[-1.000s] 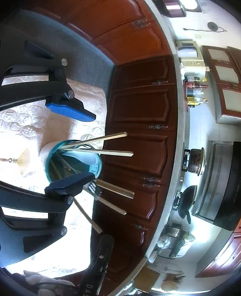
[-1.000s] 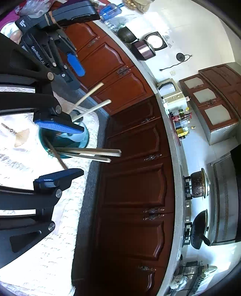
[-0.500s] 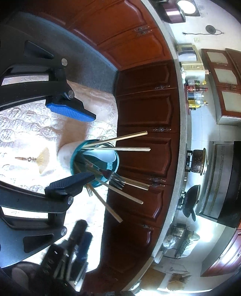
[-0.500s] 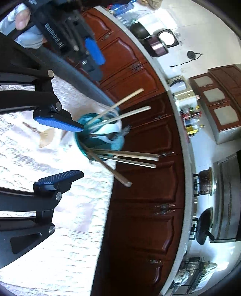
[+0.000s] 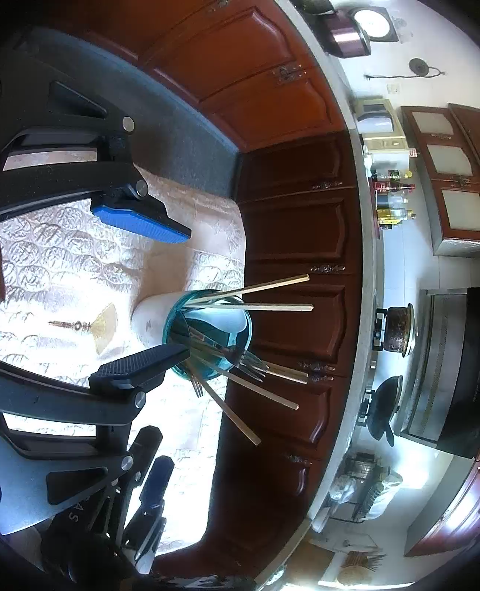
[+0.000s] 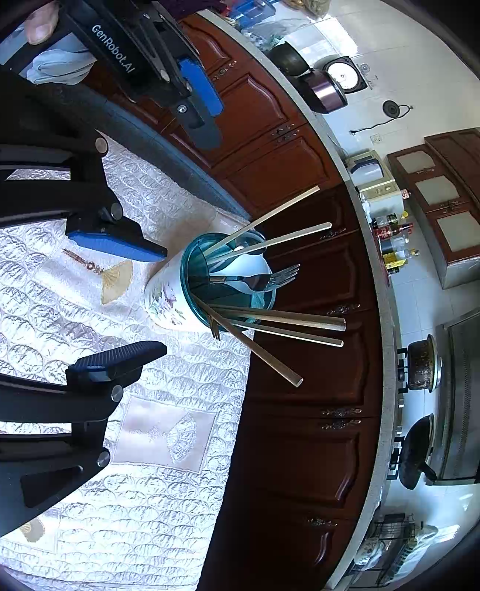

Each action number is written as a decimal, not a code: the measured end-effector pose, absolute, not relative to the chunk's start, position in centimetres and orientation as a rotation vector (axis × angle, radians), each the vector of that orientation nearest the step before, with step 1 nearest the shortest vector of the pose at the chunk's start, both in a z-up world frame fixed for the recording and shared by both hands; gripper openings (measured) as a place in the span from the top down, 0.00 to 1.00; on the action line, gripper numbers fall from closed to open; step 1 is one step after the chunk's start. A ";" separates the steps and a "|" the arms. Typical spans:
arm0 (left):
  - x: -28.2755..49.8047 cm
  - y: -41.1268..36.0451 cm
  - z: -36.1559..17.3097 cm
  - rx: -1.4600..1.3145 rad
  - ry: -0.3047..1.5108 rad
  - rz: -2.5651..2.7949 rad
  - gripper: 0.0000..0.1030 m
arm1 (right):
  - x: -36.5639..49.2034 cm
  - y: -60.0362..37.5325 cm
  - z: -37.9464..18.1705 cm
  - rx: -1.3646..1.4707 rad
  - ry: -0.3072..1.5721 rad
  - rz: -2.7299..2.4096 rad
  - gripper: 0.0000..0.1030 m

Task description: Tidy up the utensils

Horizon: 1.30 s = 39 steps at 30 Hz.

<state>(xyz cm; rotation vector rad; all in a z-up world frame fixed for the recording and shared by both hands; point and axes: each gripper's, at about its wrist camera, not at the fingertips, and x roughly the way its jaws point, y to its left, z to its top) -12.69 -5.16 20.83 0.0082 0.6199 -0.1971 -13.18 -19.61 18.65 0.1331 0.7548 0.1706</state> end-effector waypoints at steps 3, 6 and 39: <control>-12.7 -5.1 20.8 0.008 0.621 -0.195 0.45 | -13.1 -19.4 18.8 0.129 0.752 0.174 0.58; -12.8 -5.1 20.8 0.008 0.617 -0.190 0.45 | -13.0 -19.3 18.9 0.127 0.753 0.176 0.58; -12.8 -5.3 20.6 0.020 0.629 -0.188 0.45 | -12.7 -19.1 18.6 0.120 0.762 0.187 0.56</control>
